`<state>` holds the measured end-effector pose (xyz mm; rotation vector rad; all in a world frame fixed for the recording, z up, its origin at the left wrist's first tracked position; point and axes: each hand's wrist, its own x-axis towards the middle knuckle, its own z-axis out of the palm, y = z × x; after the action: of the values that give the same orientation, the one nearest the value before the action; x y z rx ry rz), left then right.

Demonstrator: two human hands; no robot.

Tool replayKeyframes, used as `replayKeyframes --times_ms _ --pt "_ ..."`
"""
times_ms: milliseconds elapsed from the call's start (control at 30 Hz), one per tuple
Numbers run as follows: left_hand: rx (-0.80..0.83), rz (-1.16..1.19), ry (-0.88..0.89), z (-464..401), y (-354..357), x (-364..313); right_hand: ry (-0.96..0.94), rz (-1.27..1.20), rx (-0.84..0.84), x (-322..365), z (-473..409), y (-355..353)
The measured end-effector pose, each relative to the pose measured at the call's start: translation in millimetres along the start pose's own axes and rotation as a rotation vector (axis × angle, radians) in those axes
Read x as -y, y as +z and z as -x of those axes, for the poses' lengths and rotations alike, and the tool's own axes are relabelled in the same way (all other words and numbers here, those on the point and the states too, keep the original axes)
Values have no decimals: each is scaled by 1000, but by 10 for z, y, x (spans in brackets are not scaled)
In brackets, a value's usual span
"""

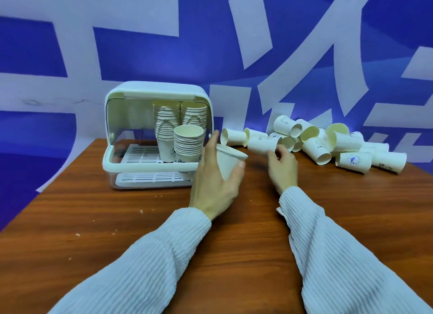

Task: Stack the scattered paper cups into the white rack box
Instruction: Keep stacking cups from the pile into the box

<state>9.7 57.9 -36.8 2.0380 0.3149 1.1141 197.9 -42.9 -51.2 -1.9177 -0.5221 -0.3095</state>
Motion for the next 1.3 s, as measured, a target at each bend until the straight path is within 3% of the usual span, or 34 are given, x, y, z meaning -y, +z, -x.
replayKeyframes --times_ms 133,333,567,633,733,1067,1233,1300 --pt "-342 132 -11 -348 -367 -68 -209 -249 -11 672 155 62" --pt "-601 315 -74 -612 -678 -44 -605 -133 76 1359 132 334" --pt "-644 356 -110 -673 -812 37 -628 424 616 1552 68 640" --pt "-636 358 -130 -677 -829 53 -636 455 624 1476 158 706" --pt "-599 336 -171 -719 -846 93 -647 441 497 1305 242 782" --pt "-421 88 -42 -1103 -828 159 -281 -209 382 1157 504 957" --pt "13 -368 36 -1137 -758 341 -189 -294 423 1108 474 977" --pt "42 -678 47 -1022 -732 482 -161 -349 455 1029 470 1002"
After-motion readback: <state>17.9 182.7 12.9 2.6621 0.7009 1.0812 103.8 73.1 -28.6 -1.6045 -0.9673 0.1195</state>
